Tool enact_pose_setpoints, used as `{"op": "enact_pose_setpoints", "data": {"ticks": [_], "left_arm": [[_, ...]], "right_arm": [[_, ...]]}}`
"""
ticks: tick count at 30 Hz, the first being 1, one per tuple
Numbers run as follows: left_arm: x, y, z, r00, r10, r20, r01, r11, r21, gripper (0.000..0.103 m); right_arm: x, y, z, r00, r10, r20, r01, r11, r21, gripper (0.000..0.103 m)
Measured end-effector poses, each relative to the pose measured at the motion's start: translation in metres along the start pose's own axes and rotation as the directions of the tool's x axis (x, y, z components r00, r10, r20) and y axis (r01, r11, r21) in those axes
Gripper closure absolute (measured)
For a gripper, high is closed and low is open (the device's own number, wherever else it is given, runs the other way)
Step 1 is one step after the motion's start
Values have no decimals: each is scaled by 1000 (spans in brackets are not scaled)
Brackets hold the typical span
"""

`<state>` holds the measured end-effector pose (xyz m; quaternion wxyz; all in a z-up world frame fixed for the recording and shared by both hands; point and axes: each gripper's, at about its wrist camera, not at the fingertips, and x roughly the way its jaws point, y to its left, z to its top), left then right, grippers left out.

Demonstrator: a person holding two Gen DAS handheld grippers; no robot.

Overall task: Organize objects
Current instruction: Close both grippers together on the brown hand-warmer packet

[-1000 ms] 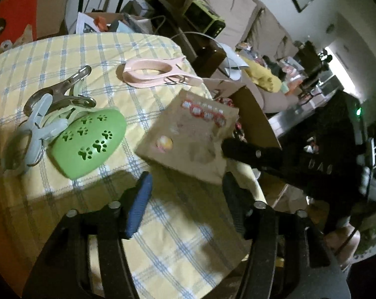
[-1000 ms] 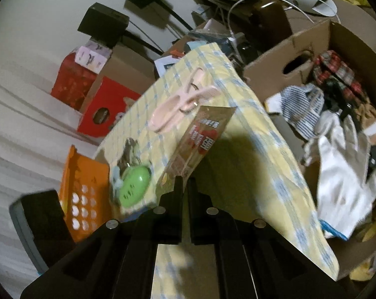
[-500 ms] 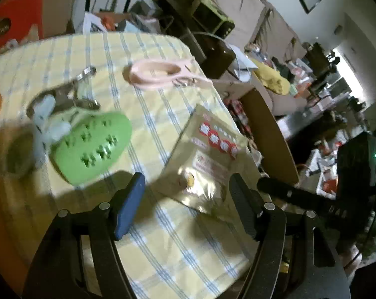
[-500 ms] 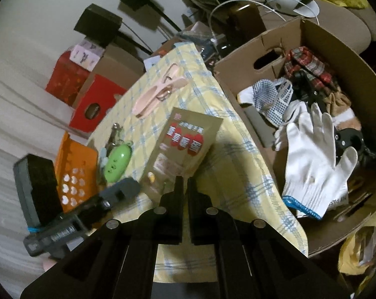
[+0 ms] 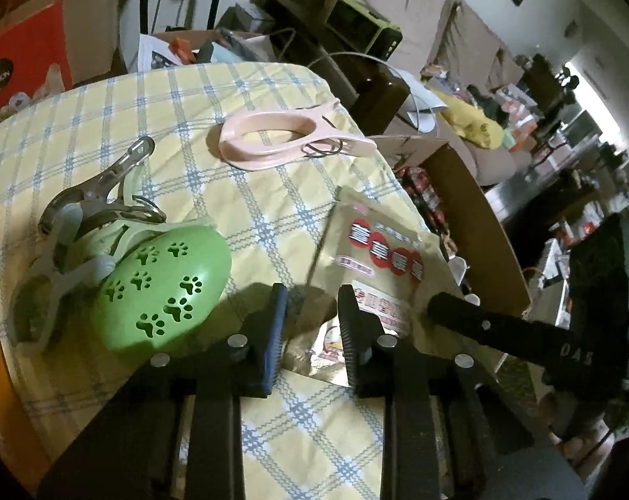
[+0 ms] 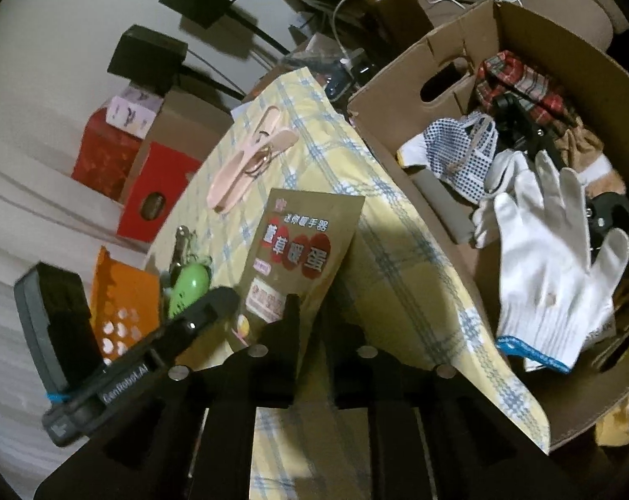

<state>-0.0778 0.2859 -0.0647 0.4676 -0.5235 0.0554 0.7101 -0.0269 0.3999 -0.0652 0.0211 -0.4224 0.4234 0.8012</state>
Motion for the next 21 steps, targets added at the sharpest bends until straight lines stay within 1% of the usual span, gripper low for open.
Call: {"op": "enact_pose_setpoints", "data": {"ticks": [3,4,5,7,10,14,17,21], "left_arm": [[1,0,-1,1000,-14,-3,14,1000,-1,81],[0,1,-1,1000,-21,-4,21,1000,-4,81],[0,2,-2,1000,-27,-3,27,1000,-8,82],[-1,4,-1,999,-40,-3,40,999,-18,82],[-2,6,-2,998,-60,-3,59,998,-28,82],[-4,6,-5,998,-68,0,68,997,-29,82],[-5,7,-5,997,-76,-5,76,996,-45,82],[-7,10,-7,995,-95,-12,94,993,-70,86]], "right_arm": [[7,3,2,999,35,-11,-35,999,9,88],[12,4,2,998,61,-29,-60,998,12,88],[14,6,2,997,70,-33,-70,997,13,86],[15,10,3,997,71,-25,-71,997,-1,83],[20,12,4,996,83,-31,-84,997,0,82],[23,18,3,998,66,-20,-66,998,-9,82],[23,22,1,999,33,-23,-34,999,-31,90],[22,24,-4,1000,14,-22,-15,999,-52,90]]}}
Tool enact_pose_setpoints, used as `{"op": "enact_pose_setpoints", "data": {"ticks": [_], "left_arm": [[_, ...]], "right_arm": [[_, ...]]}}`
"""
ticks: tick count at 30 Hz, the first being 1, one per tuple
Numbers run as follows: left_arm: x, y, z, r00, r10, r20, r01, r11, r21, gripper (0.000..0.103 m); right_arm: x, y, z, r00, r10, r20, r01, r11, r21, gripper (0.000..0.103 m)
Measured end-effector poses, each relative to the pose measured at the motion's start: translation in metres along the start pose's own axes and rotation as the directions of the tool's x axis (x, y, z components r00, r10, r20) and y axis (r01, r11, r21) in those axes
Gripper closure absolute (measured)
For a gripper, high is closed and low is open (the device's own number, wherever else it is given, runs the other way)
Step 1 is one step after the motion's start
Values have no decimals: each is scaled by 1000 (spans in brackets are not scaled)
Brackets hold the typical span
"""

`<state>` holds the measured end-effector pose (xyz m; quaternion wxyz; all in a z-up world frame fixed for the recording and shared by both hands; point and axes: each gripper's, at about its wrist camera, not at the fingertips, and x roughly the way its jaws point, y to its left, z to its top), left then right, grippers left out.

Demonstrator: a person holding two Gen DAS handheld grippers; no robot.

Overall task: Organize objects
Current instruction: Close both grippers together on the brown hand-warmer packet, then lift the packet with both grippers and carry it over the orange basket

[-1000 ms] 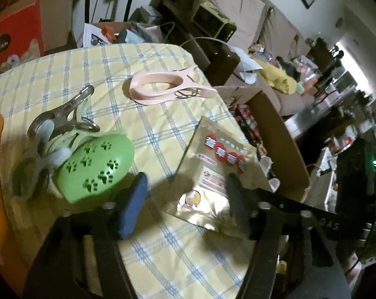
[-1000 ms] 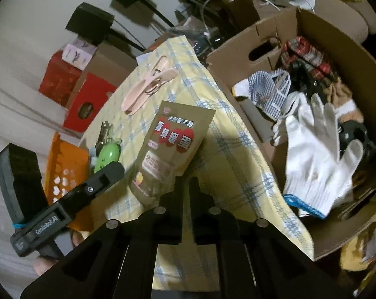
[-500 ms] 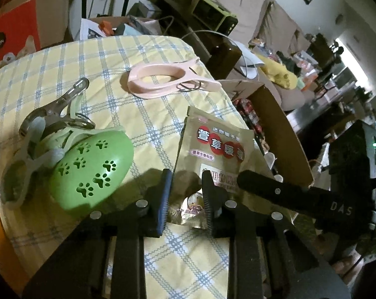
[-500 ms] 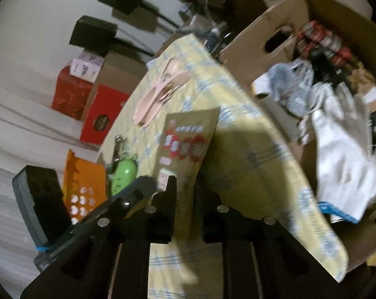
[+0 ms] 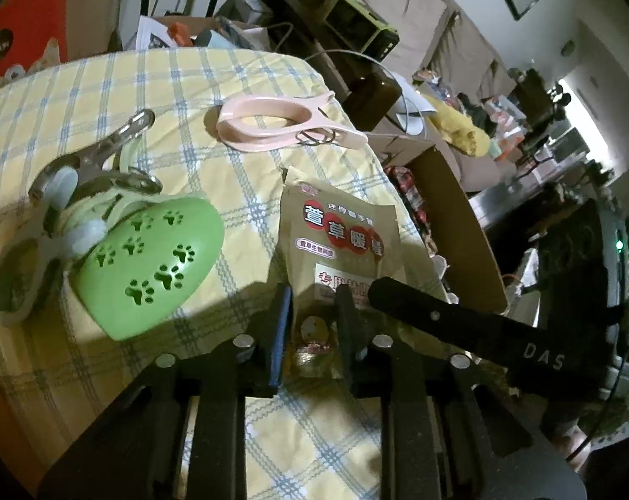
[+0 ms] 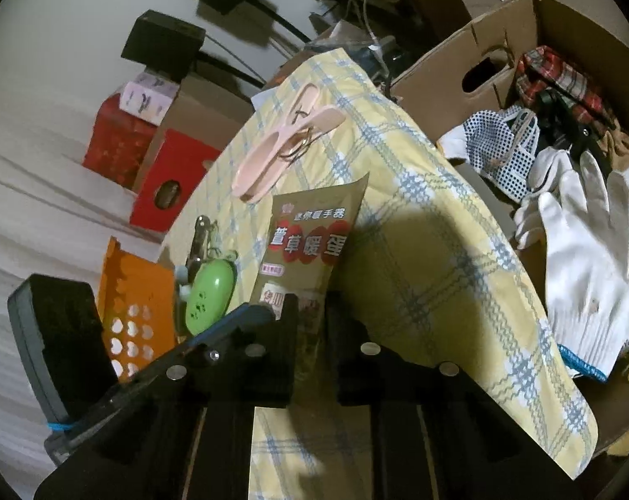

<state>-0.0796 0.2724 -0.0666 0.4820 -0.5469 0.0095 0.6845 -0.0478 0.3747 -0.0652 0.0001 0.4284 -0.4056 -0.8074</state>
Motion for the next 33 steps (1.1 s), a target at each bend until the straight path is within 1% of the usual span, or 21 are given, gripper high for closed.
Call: {"op": "enact_pose_setpoints", "data": {"ticks": [2,5,11,16,23,26,33], "left_arm": [[-1,1,-2,1000,-15,-7,15,1000,-17,87],[-8,-1,-5,1000,-29,4,29,999,-23,90],[-33,-17,-7,998,-29,53,28,999,22,90],[-65,-29,-10,993,-44,112,38,998,49,90],[-122,-29,-13,975,-44,216,33,998,55,90],[-141,-23,-13,969,-39,243,28,998,50,90],[-180,4,-16,956,-23,293,19,1000,18,90]], "right_arm": [[-2,-1,-2,1000,-6,4,6,1000,-3,90],[-5,-1,-4,1000,-8,12,9,1000,-4,91],[-23,14,-9,999,-3,49,6,998,-55,91],[-45,40,-12,995,2,96,9,993,-116,91],[-67,90,-20,990,38,135,-7,975,-221,91],[-69,109,-22,989,49,136,-14,968,-250,91],[-60,152,-33,990,80,116,-39,947,-318,91]]}}
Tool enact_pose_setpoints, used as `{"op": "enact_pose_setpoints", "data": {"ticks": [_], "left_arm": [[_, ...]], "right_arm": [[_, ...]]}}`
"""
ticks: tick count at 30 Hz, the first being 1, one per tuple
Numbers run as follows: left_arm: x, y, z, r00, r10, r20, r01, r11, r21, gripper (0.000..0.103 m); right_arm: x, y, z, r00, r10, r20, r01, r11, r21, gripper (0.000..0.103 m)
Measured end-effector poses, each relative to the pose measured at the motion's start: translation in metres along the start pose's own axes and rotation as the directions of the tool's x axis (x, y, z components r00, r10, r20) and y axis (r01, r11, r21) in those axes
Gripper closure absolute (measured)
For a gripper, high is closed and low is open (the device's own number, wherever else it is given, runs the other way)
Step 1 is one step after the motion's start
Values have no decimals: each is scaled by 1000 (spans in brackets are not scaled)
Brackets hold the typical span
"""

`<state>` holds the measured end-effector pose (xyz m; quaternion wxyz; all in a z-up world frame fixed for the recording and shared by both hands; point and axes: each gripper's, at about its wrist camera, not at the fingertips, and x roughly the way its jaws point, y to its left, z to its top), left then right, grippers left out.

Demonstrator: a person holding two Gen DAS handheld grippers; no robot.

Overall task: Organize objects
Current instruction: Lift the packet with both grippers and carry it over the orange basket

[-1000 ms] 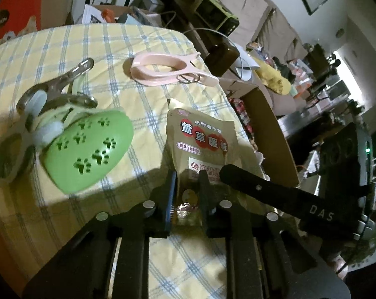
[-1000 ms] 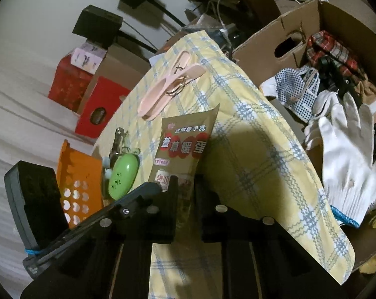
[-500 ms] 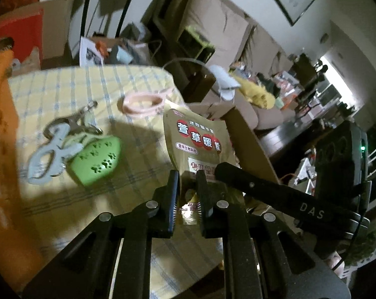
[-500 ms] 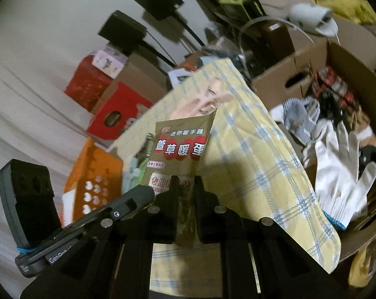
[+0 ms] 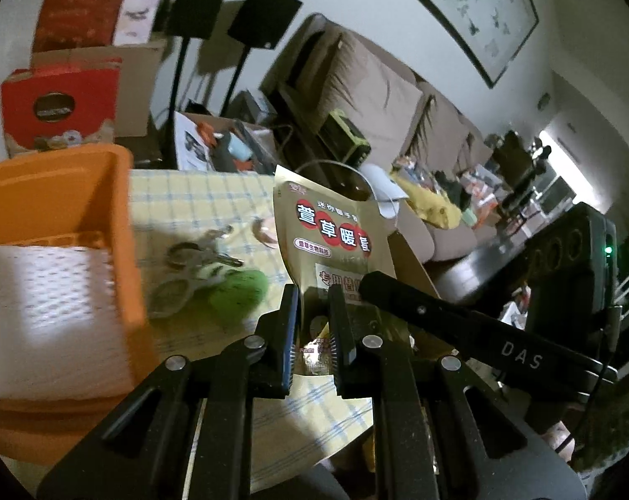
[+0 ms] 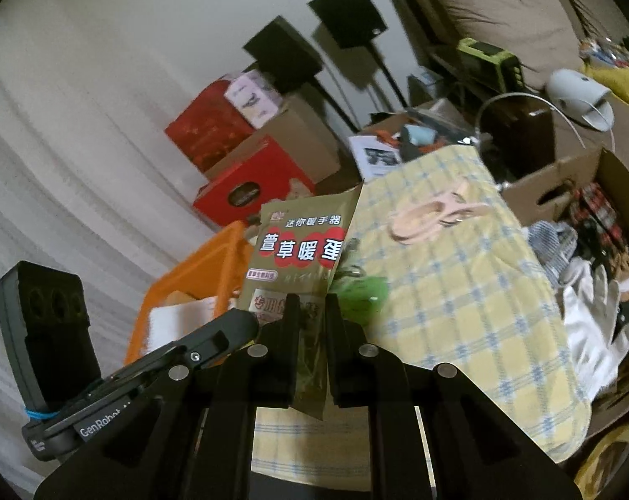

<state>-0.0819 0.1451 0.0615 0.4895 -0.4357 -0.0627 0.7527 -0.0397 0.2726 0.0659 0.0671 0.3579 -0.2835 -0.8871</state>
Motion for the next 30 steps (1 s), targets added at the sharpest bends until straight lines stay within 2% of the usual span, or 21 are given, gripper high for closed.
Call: {"op": "enact_pose_setpoints", "data": {"ticks": [7,15,22,30], "left_arm": [[-42,39,1,997,42,57,-40,999,-36,90],[-74,97,4,992,100,83,-91,991,-99,91],[-85,136,-2,988,134,80,-122,982,-146,91],[-84,162,-9,986,154,59,-142,976,-166,90]], "right_arm": [[26,49,-3,999,41,-31,-44,996,-74,91],[70,97,-11,993,77,-93,-88,988,-126,91],[107,124,-22,985,84,-151,-108,982,-155,91],[136,133,-30,978,69,-198,-103,981,-166,91]]}}
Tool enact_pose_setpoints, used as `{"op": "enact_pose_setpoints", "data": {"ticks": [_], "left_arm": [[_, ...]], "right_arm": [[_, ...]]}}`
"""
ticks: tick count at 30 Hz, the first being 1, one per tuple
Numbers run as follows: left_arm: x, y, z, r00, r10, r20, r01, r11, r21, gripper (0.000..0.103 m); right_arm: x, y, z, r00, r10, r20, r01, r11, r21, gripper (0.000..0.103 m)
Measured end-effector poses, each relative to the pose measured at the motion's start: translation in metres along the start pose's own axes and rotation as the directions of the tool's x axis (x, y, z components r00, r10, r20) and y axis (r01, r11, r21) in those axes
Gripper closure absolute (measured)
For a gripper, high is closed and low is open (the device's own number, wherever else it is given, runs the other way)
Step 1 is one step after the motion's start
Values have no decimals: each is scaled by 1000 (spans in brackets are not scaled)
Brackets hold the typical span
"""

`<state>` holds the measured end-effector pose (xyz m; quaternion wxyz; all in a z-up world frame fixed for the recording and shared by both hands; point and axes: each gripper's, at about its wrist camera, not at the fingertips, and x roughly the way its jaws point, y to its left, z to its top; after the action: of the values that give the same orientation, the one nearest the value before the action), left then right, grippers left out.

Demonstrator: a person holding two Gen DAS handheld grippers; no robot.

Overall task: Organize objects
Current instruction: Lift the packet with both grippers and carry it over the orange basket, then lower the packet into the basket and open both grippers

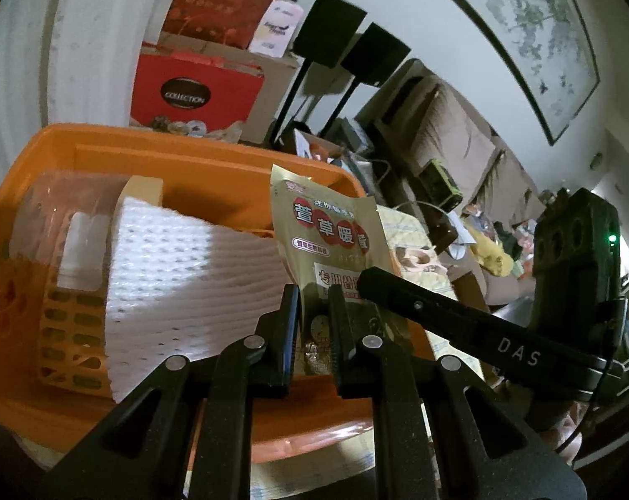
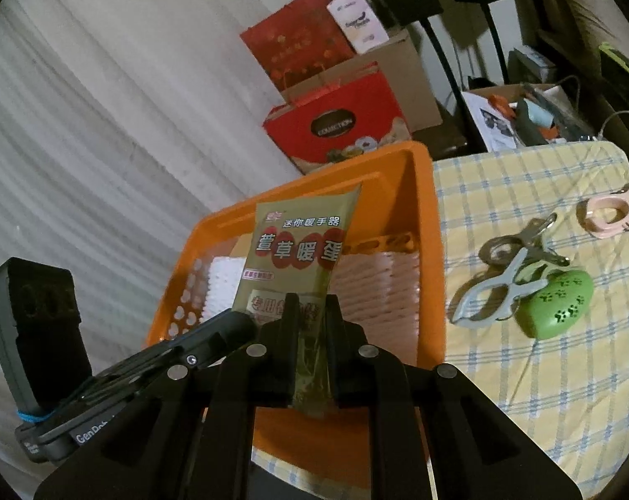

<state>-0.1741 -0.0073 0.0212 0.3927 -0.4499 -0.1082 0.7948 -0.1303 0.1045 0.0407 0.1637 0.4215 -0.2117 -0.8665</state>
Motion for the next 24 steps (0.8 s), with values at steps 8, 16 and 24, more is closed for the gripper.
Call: {"op": "enact_pose_setpoints", "data": {"ticks": [8,16,24], "left_arm": [[12,6,-5,999,31,-24,-30,999,16,90],[15,3,-11,992,118,-34,-116,991,68,90],[5,12,-7,994,107,-13,-106,994,37,70]], "right_arm": [[19,-2,1,999,-27,-35,26,1000,-10,91],[29,9,1,990,-136,-37,132,987,-91,92],[15,-2,3,991,-133,-12,132,990,-54,88]]}}
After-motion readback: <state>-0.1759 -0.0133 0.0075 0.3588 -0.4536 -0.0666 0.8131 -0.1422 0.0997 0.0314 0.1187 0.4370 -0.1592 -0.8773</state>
